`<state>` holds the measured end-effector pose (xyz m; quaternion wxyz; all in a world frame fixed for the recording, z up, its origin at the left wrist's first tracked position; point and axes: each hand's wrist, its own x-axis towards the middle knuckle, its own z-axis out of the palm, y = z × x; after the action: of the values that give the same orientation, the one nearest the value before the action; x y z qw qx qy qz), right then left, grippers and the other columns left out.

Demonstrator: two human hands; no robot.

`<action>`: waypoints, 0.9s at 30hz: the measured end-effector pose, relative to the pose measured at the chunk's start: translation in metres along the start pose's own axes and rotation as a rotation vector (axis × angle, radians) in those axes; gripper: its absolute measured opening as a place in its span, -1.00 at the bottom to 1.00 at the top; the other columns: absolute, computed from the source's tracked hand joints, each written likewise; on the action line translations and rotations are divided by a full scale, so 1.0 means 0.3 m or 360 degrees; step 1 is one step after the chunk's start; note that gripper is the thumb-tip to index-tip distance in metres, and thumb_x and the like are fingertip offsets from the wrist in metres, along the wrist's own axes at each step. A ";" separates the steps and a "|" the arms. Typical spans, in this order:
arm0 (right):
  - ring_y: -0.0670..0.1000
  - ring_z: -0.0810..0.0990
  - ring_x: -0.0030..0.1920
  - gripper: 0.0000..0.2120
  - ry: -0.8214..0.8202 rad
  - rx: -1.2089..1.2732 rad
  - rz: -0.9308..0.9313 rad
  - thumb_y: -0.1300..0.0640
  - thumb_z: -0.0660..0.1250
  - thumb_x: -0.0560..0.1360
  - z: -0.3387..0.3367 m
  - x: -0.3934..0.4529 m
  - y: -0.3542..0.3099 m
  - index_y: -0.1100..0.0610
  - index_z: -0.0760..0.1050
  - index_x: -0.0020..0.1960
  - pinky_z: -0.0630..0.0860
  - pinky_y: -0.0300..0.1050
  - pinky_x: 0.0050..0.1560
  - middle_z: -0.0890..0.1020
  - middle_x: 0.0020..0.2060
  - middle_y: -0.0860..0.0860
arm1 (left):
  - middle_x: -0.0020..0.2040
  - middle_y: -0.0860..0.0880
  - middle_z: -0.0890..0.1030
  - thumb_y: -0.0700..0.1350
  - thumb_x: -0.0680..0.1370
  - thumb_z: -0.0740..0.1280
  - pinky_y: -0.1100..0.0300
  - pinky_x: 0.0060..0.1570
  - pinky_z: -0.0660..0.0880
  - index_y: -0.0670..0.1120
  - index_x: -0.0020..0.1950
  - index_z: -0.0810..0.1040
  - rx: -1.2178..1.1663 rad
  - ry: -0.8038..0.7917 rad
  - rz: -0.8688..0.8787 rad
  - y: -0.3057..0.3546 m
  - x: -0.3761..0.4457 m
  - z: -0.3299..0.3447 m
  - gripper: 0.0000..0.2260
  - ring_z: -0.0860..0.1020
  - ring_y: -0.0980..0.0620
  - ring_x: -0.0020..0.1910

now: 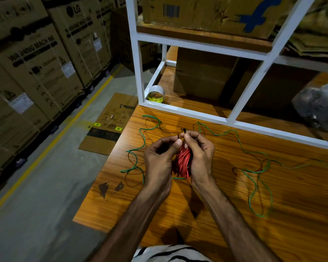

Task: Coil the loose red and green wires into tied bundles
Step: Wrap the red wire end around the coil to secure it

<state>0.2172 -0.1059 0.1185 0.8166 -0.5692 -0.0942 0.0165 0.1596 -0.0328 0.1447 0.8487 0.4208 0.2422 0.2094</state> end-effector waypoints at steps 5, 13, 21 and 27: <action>-0.06 0.72 -0.02 -0.93 0.0017 0.0104 0.0064 0.19 0.41 0.49 0.018 -0.008 -0.009 0.12 0.68 -0.11 0.58 -0.20 0.00 0.75 -0.15 0.00 | -0.06 -0.18 0.75 -0.40 0.50 0.45 0.04 0.08 0.64 -0.28 0.02 0.69 0.0085 0.0127 0.0164 -0.003 -0.020 0.011 -0.88 0.71 -0.05 -0.04; 0.03 0.66 -0.10 -0.89 0.0096 0.0091 0.0095 0.27 0.48 0.53 0.024 -0.017 -0.010 0.08 0.71 -0.08 0.58 -0.03 -0.02 0.74 -0.17 0.05 | -0.08 -0.16 0.75 -0.36 0.51 0.46 0.12 0.01 0.64 -0.22 -0.01 0.71 0.0155 0.0227 0.0306 -0.013 -0.038 0.028 -0.90 0.71 -0.01 -0.07; 0.05 0.66 -0.08 -0.92 0.0035 0.0076 0.0083 0.28 0.50 0.52 0.029 -0.021 -0.026 0.12 0.73 -0.08 0.57 0.01 0.01 0.73 -0.15 0.10 | -0.08 -0.13 0.75 -0.36 0.52 0.45 0.17 -0.02 0.62 -0.19 -0.01 0.72 0.0131 0.0199 0.0369 -0.009 -0.054 0.037 -0.88 0.71 0.01 -0.07; 0.10 0.62 -0.06 -0.96 0.0018 0.0122 0.0177 0.10 0.51 0.50 0.035 -0.017 -0.029 0.07 0.72 -0.10 0.54 0.11 0.06 0.70 -0.16 0.09 | -0.08 -0.15 0.75 -0.38 0.52 0.45 0.18 -0.03 0.62 -0.22 0.00 0.71 0.0082 0.0195 0.0386 -0.002 -0.063 0.037 -0.88 0.71 0.00 -0.07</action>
<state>0.2096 -0.0999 0.1293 0.8362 -0.5419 -0.0571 0.0624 0.1512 -0.0506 0.1545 0.7897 0.4552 0.2464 0.3295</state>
